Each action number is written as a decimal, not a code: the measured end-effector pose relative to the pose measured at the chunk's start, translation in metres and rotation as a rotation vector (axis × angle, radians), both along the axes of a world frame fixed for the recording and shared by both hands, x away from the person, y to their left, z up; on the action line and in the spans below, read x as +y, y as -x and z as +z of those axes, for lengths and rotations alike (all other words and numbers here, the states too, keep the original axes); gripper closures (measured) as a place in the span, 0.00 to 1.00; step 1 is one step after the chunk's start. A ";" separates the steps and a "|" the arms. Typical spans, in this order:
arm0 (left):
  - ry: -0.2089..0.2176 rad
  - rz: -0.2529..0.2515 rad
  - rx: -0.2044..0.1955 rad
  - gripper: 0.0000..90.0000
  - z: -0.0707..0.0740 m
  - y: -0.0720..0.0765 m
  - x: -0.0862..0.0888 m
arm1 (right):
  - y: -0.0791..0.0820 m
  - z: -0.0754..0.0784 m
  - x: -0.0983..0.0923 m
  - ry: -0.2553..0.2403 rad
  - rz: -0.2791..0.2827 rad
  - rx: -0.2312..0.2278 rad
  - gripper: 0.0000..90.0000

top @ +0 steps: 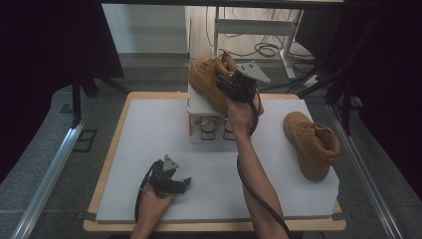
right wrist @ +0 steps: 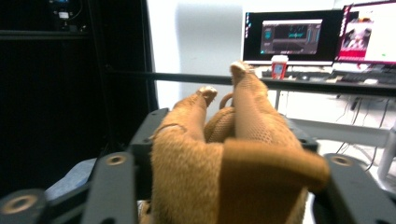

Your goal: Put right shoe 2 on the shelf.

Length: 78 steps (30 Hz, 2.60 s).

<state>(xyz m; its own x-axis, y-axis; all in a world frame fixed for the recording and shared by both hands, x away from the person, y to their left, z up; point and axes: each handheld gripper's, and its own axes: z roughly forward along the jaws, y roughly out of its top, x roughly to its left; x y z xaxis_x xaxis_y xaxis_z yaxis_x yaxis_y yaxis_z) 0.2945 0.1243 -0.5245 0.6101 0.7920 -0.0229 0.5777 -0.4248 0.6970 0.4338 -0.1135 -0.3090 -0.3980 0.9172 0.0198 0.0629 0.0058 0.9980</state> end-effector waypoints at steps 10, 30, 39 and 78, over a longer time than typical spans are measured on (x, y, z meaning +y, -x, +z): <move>-0.003 -0.001 0.000 0.15 0.000 0.000 0.000 | -0.001 -0.007 -0.015 0.011 0.071 0.044 0.24; 0.001 0.003 -0.001 0.15 0.000 0.000 0.000 | 0.013 -0.011 -0.033 0.086 0.169 0.050 0.05; -0.001 0.003 -0.001 0.15 0.000 0.000 0.000 | 0.024 -0.025 -0.042 0.130 0.222 0.102 0.00; -0.010 -0.002 -0.001 0.15 0.000 0.001 0.000 | 0.057 -0.062 -0.080 0.199 0.335 0.259 0.85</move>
<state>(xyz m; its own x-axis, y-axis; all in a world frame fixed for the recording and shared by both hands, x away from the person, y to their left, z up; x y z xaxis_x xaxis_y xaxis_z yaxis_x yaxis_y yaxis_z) 0.2939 0.1242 -0.5241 0.6119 0.7908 -0.0146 0.5760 -0.4329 0.6934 0.3767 -0.1934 -0.3707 -0.6778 0.7352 -0.0060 0.2721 0.2584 0.9269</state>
